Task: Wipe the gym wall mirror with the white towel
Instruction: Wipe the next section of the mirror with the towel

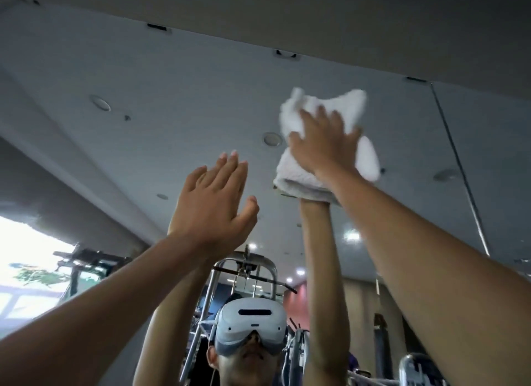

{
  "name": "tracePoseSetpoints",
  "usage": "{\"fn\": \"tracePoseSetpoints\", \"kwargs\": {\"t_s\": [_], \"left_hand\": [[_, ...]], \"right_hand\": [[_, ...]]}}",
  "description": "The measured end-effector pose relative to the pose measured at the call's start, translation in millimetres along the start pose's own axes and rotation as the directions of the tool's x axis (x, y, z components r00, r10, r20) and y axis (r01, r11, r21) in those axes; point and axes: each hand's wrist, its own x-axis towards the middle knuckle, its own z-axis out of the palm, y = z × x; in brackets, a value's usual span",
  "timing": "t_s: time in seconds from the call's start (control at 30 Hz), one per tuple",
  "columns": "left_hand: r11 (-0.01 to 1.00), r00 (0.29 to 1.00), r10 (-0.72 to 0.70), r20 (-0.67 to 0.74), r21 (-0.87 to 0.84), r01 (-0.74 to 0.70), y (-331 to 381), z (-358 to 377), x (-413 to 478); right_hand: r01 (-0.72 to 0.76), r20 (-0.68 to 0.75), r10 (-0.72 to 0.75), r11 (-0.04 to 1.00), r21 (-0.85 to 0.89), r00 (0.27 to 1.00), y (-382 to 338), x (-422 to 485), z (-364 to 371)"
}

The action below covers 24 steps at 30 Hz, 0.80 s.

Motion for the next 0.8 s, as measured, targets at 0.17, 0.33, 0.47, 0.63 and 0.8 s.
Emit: {"fn": "tracePoseSetpoints", "kwargs": {"t_s": [0.17, 0.33, 0.47, 0.63, 0.8], "left_hand": [[0.994, 0.995, 0.101, 0.010, 0.038, -0.102, -13, -11, -2], [0.938, 0.945, 0.310, 0.105, 0.129, -0.322, -61, -26, -5], [0.905, 0.920, 0.356, 0.164, 0.188, -0.383, -106, -39, -12], [0.934, 0.950, 0.280, 0.141, 0.188, -0.303, -171, -58, -32], [0.946, 0.954, 0.255, 0.159, 0.165, -0.280, -218, -73, -44]], "right_hand": [[0.416, 0.076, -0.423, 0.905, 0.095, 0.903, -14, -36, -11], [0.380, 0.126, -0.396, 0.915, 0.132, 0.910, 43, -35, -23], [-0.082, 0.017, 0.083, 0.996, -0.041, 0.996, -25, 2, -7], [0.108, 0.033, -0.108, 0.994, 0.008, 0.994, -154, -1, 2], [0.535, 0.130, -0.543, 0.840, 0.088, 0.830, -172, -42, -6]]}}
